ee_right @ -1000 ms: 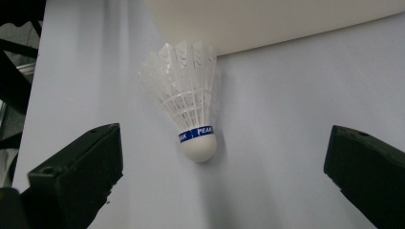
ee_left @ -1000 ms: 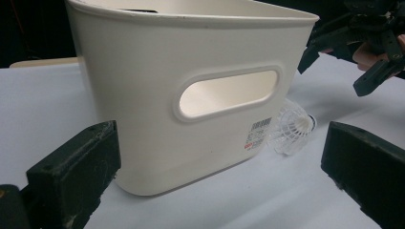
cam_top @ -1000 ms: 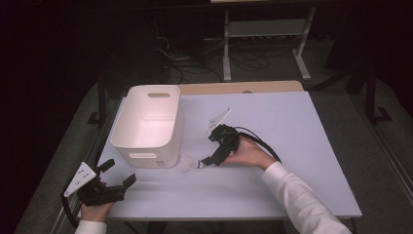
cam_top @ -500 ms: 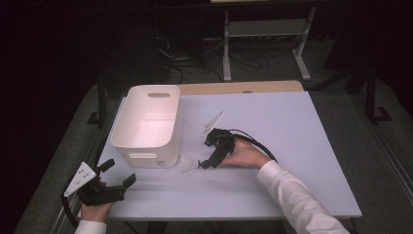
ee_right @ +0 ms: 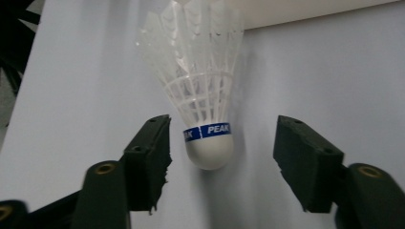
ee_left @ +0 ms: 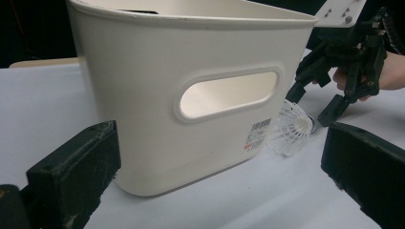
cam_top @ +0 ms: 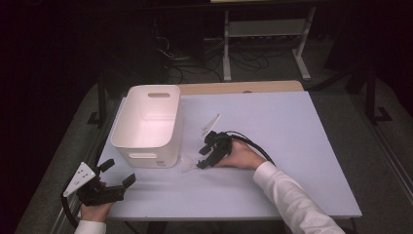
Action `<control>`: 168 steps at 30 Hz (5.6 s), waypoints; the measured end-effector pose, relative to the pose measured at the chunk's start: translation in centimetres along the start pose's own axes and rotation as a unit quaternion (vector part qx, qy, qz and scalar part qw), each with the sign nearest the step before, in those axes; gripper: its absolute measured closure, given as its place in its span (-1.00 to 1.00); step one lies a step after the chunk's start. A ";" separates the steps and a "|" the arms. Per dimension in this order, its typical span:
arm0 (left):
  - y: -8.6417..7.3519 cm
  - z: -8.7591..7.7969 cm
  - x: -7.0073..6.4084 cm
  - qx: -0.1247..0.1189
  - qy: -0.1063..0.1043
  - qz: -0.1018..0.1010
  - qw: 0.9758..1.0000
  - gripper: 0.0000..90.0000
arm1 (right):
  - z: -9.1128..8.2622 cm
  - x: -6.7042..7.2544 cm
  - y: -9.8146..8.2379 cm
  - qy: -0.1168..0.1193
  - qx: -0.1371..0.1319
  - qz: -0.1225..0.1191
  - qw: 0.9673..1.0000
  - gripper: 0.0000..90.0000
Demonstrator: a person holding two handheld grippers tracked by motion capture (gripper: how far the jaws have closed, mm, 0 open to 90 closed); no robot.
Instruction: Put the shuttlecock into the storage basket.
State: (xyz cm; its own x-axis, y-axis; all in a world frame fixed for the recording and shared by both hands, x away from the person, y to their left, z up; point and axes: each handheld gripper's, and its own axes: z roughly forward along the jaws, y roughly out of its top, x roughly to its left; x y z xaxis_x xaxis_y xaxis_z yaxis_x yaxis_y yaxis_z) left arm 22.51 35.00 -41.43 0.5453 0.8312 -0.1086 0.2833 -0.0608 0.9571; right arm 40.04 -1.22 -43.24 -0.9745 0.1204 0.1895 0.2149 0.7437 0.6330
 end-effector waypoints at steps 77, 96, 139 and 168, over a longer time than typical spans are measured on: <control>0.1 0.6 -0.4 0.037 0.042 -0.003 0.998 -1.00 | -8.7 1.2 0.9 -0.008 -0.069 0.045 0.997 0.42; 0.1 0.9 -0.5 0.043 0.055 -0.002 0.998 -1.00 | -11.2 1.6 3.7 -0.023 -0.090 0.038 0.995 0.42; 0.0 0.9 -0.6 0.035 0.049 -0.003 0.998 -1.00 | -11.9 0.8 9.7 -0.031 -0.094 -0.001 0.995 0.42; 0.1 0.7 -0.5 0.040 0.049 0.004 0.998 -1.00 | -9.4 1.4 13.7 -0.026 -0.071 -0.015 0.997 0.42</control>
State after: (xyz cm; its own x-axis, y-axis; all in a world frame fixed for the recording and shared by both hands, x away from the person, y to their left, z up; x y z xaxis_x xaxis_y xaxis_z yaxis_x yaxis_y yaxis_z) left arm 22.83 34.17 -41.50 0.4698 0.8799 -0.0706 0.3441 -0.1089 0.9326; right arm 42.21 2.99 -27.26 -0.9818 0.1370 0.1316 0.1893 0.6480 0.7377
